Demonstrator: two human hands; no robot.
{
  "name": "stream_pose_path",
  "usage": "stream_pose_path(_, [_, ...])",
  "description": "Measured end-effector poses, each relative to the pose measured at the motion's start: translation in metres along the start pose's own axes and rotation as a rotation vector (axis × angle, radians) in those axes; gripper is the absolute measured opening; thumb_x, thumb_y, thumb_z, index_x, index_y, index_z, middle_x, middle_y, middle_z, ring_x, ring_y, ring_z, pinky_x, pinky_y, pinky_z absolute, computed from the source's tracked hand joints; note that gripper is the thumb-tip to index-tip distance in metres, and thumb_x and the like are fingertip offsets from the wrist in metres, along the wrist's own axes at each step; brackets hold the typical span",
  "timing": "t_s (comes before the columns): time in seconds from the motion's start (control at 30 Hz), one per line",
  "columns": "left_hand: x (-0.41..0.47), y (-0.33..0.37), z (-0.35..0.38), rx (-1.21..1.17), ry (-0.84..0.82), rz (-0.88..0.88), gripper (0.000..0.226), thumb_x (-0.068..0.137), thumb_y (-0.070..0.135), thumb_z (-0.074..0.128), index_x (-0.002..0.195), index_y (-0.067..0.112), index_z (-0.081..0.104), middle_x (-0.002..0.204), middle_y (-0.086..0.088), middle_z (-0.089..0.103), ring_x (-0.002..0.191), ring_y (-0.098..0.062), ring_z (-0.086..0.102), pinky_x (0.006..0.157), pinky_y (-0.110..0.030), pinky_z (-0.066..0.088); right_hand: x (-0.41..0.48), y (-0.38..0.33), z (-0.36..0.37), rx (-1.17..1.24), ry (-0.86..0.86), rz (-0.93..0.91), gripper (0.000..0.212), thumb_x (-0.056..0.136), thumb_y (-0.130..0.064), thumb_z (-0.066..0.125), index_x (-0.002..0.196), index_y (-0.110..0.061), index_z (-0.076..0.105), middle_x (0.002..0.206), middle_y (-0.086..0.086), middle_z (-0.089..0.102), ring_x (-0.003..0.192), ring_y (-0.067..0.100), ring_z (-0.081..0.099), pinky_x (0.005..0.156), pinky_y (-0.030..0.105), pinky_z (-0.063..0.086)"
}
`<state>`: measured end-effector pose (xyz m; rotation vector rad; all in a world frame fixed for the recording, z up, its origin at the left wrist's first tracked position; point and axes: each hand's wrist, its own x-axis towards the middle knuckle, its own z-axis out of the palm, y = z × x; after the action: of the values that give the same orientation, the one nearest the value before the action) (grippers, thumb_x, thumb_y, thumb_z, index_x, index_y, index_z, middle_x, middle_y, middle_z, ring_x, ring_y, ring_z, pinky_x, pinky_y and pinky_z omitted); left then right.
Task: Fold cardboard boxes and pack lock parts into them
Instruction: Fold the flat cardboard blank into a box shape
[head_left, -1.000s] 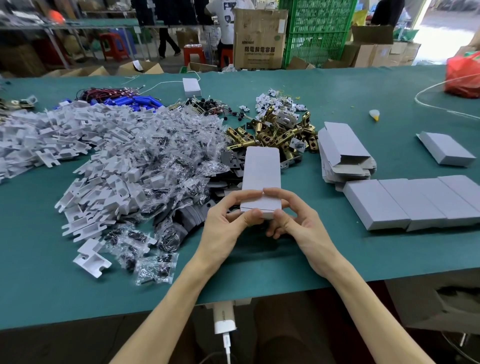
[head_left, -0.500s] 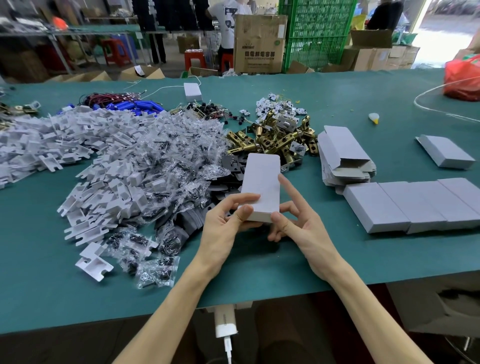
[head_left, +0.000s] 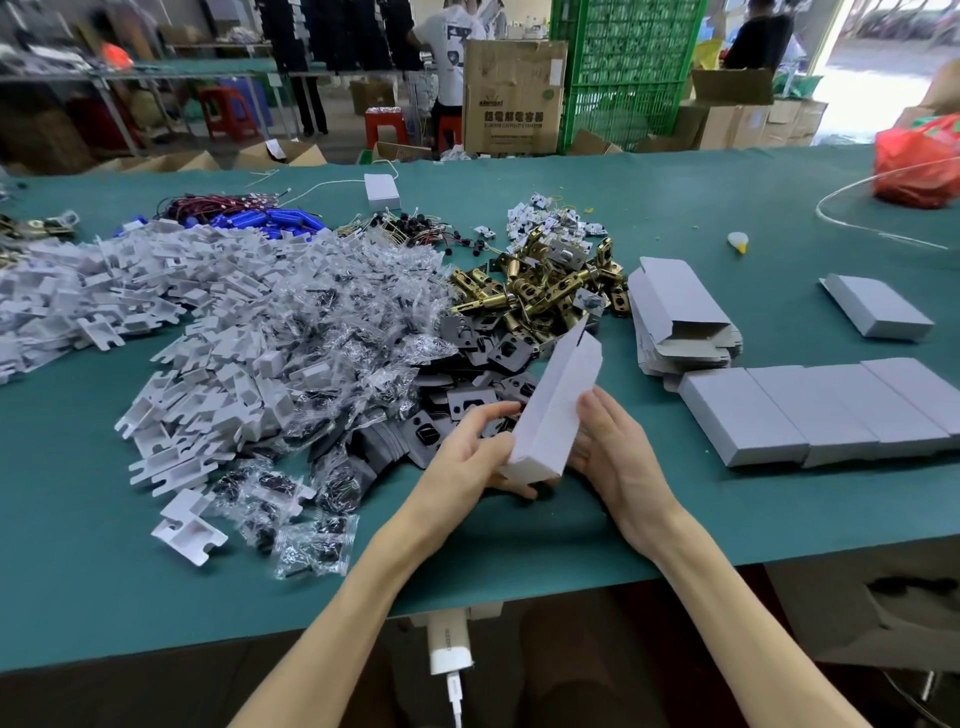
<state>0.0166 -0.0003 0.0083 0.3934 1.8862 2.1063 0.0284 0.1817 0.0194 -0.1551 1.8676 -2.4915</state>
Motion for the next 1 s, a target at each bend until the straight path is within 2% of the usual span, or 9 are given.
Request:
stream_pose_path(0.1, [0.001, 0.002, 0.004, 0.093, 0.023, 0.021, 0.055, 0.095, 0.048, 0.062, 0.137, 0.012, 0.057, 0.123, -0.021, 0.072, 0.111, -0.045, 0.070, 0.091, -0.047, 0.060, 0.000, 0.002, -0.001, -0.011, 0.054, -0.027, 0.063, 0.092, -0.038, 0.064, 0.148, -0.015, 0.048, 0.134, 0.017, 0.064, 0.123, 0.035, 0.063, 0.095, 0.044, 0.057])
stream_pose_path(0.17, [-0.001, 0.005, 0.005, 0.134, -0.010, 0.031, 0.085, 0.082, 0.074, 0.068, 0.140, 0.012, 0.057, 0.129, -0.012, 0.071, 0.119, -0.033, 0.069, 0.098, -0.038, 0.058, 0.001, 0.002, -0.001, -0.033, 0.058, -0.070, 0.073, 0.088, -0.040, 0.072, 0.153, -0.020, 0.044, 0.134, 0.012, 0.064, 0.123, 0.030, 0.064, 0.092, 0.042, 0.057])
stream_pose_path(0.23, [-0.003, 0.008, 0.003, 0.144, -0.052, 0.031, 0.104, 0.071, 0.082, 0.072, 0.146, 0.013, 0.052, 0.139, -0.005, 0.067, 0.127, -0.023, 0.065, 0.107, -0.035, 0.052, 0.001, 0.003, -0.001, -0.114, 0.033, -0.113, 0.081, 0.084, -0.045, 0.075, 0.155, -0.030, 0.040, 0.138, 0.004, 0.063, 0.123, 0.027, 0.065, 0.097, 0.044, 0.056])
stream_pose_path(0.4, [-0.003, 0.007, 0.000, 0.114, -0.043, 0.065, 0.081, 0.076, 0.038, 0.083, 0.146, 0.016, 0.050, 0.141, -0.002, 0.064, 0.131, -0.018, 0.061, 0.107, -0.033, 0.050, 0.001, 0.004, -0.004, -0.263, -0.116, -0.150, 0.087, 0.084, -0.056, 0.076, 0.157, -0.047, 0.029, 0.146, -0.008, 0.058, 0.134, 0.017, 0.056, 0.113, 0.042, 0.046])
stream_pose_path(0.5, [-0.003, 0.007, -0.002, 0.069, -0.027, 0.092, 0.080, 0.075, 0.031, 0.086, 0.144, 0.016, 0.048, 0.141, -0.005, 0.062, 0.131, -0.022, 0.060, 0.103, -0.034, 0.051, 0.000, 0.002, -0.005, -0.238, -0.137, -0.135, 0.093, 0.081, -0.060, 0.077, 0.158, -0.047, 0.025, 0.145, -0.002, 0.060, 0.138, 0.020, 0.053, 0.113, 0.038, 0.045])
stream_pose_path(0.63, [-0.003, 0.003, -0.004, 0.037, -0.015, 0.110, 0.082, 0.074, 0.022, 0.088, 0.141, 0.016, 0.042, 0.138, -0.011, 0.061, 0.131, -0.030, 0.059, 0.104, -0.045, 0.054, -0.002, 0.003, -0.003, -0.281, -0.177, -0.122, 0.081, 0.080, -0.063, 0.076, 0.148, -0.025, 0.053, 0.147, -0.003, 0.058, 0.139, 0.017, 0.050, 0.105, 0.033, 0.046])
stream_pose_path(0.83, [-0.003, 0.003, -0.002, 0.103, 0.005, 0.142, 0.061, 0.076, 0.019, 0.088, 0.127, 0.030, 0.058, 0.127, -0.002, 0.071, 0.120, -0.021, 0.068, 0.095, -0.036, 0.057, -0.002, 0.002, -0.004, -0.337, -0.240, -0.159, 0.061, 0.084, -0.035, 0.078, 0.142, -0.028, 0.060, 0.149, -0.005, 0.053, 0.139, 0.019, 0.048, 0.106, 0.043, 0.051])
stream_pose_path(0.9, [-0.002, 0.002, -0.005, 0.088, 0.023, 0.143, 0.061, 0.074, 0.019, 0.091, 0.126, 0.026, 0.060, 0.129, -0.006, 0.070, 0.123, -0.026, 0.066, 0.099, -0.041, 0.057, -0.002, 0.003, -0.003, -0.337, -0.228, -0.166, 0.056, 0.087, -0.040, 0.072, 0.140, -0.027, 0.061, 0.145, -0.003, 0.057, 0.135, 0.019, 0.052, 0.102, 0.038, 0.054])
stream_pose_path(1.0, [-0.001, 0.002, -0.011, 0.024, 0.019, 0.110, 0.070, 0.073, 0.012, 0.090, 0.135, 0.017, 0.055, 0.135, -0.006, 0.068, 0.129, -0.027, 0.062, 0.100, -0.036, 0.055, 0.001, 0.008, -0.003, -0.239, -0.091, -0.130, 0.046, 0.095, -0.041, 0.064, 0.136, -0.021, 0.063, 0.132, 0.003, 0.068, 0.123, 0.024, 0.063, 0.096, 0.040, 0.057])
